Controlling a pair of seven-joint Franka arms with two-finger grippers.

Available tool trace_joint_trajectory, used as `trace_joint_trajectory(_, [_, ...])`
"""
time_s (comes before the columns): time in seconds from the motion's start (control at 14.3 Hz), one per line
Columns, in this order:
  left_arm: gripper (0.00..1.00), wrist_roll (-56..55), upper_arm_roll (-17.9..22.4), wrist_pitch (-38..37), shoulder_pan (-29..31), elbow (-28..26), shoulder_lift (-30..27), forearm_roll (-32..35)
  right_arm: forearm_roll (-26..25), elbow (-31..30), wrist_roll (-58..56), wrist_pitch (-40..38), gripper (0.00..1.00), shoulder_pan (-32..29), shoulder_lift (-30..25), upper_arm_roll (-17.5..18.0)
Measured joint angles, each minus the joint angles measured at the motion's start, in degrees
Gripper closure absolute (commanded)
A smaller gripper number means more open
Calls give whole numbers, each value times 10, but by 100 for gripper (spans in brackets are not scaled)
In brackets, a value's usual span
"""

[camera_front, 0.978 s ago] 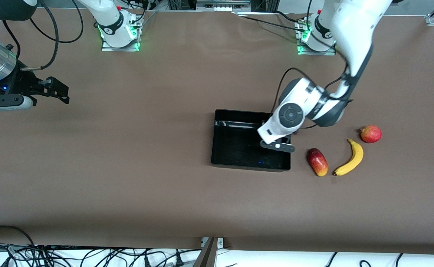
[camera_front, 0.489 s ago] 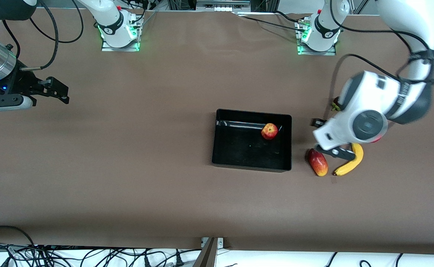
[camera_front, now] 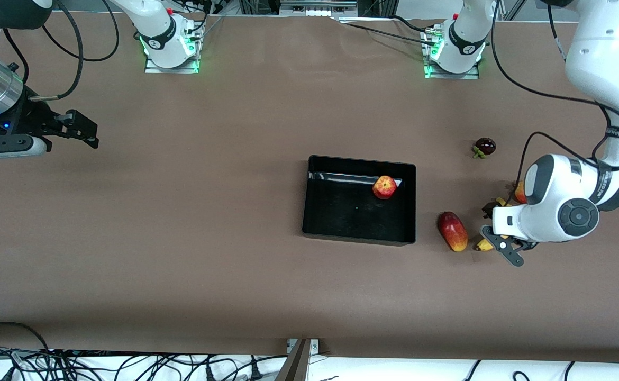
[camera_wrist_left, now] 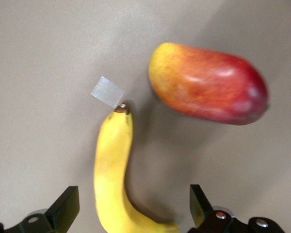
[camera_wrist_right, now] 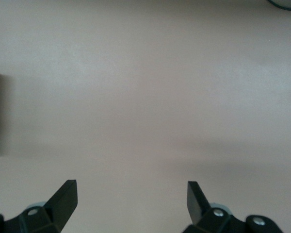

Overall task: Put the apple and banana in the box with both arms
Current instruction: 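Move the left gripper to the banana and grasp its stem end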

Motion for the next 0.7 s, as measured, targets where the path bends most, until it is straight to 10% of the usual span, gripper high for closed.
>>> trace_joint_trajectory(0.21, [6, 35, 0, 72, 27, -35, 16, 0, 0, 0, 0, 0, 0, 0, 0, 0])
trace_joint_trajectory(0.28, [63, 40, 0, 90, 34, -49, 18, 0, 0, 0, 0, 0, 0, 0, 0, 0])
trace_joint_trajectory(0.35, [75, 47, -1, 100, 37, -57, 18, 3, 0, 0, 0, 0, 0, 0, 0, 0])
trace_joint_trajectory(0.7, [100, 64, -4, 104, 38, -59, 18, 17, 0, 0, 0, 0, 0, 0, 0, 0])
